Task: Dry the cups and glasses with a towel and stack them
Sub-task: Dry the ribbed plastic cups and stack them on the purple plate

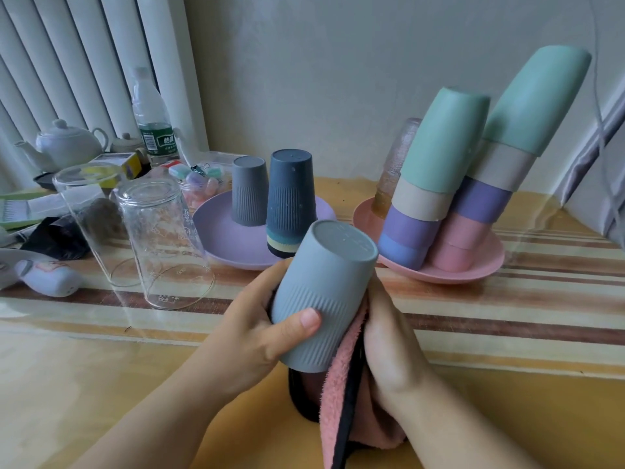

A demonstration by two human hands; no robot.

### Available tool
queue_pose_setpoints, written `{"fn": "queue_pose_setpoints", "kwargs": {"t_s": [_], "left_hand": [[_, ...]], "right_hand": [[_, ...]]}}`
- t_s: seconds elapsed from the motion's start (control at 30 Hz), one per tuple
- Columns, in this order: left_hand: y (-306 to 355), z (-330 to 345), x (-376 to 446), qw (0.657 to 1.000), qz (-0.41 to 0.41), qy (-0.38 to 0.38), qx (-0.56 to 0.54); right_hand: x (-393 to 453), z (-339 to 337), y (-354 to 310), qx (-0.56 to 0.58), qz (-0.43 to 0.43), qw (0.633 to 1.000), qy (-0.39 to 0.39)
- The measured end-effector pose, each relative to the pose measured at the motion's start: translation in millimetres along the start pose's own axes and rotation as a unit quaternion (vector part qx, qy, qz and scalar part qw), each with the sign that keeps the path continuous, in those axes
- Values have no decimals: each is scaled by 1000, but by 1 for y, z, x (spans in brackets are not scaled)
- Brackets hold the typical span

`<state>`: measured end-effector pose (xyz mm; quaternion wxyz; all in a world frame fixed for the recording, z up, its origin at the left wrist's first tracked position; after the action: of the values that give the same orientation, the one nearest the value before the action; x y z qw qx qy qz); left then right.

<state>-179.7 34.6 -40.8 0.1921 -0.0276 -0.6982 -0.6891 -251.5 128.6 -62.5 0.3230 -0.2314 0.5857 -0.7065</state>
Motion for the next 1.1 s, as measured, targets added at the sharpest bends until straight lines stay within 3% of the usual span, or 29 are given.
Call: {"fn": "queue_pose_setpoints", "kwargs": {"t_s": [0.13, 0.37, 0.57, 0.73, 0.83, 0.97, 1.1], "left_hand": [[-3, -6, 1, 999, 4, 23, 29], [2, -24, 4, 986, 55, 144, 58], [-1, -15, 3, 986, 26, 100, 131], [-10, -9, 6, 978, 10, 30, 207], [-13, -4, 5, 971, 6, 4, 238], [-7, -5, 5, 971, 8, 6, 240], [-4, -2, 2, 982, -9, 6, 187]], "right_hand": [[-4, 2, -6, -18, 4, 1000, 24], [-9, -8, -19, -90, -98, 982, 137], [-14, 8, -19, -140, -139, 978, 72], [-14, -12, -37, -103, -219, 962, 128], [-9, -12, -45, -160, -251, 951, 86], [-9, -4, -46, -261, -279, 923, 44], [-15, -3, -55, -277, -349, 894, 39]]}}
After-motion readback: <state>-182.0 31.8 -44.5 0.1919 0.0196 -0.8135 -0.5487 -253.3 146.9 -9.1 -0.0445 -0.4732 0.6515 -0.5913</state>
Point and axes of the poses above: each hand's wrist, its own x-axis towards the middle knuckle, its own z-axis out of the palm, y = z × x, the point moved 6 cm from there along x, towards the middle knuckle, and after that the axes turned 4 degrees about -x, right-handed, at the moved point
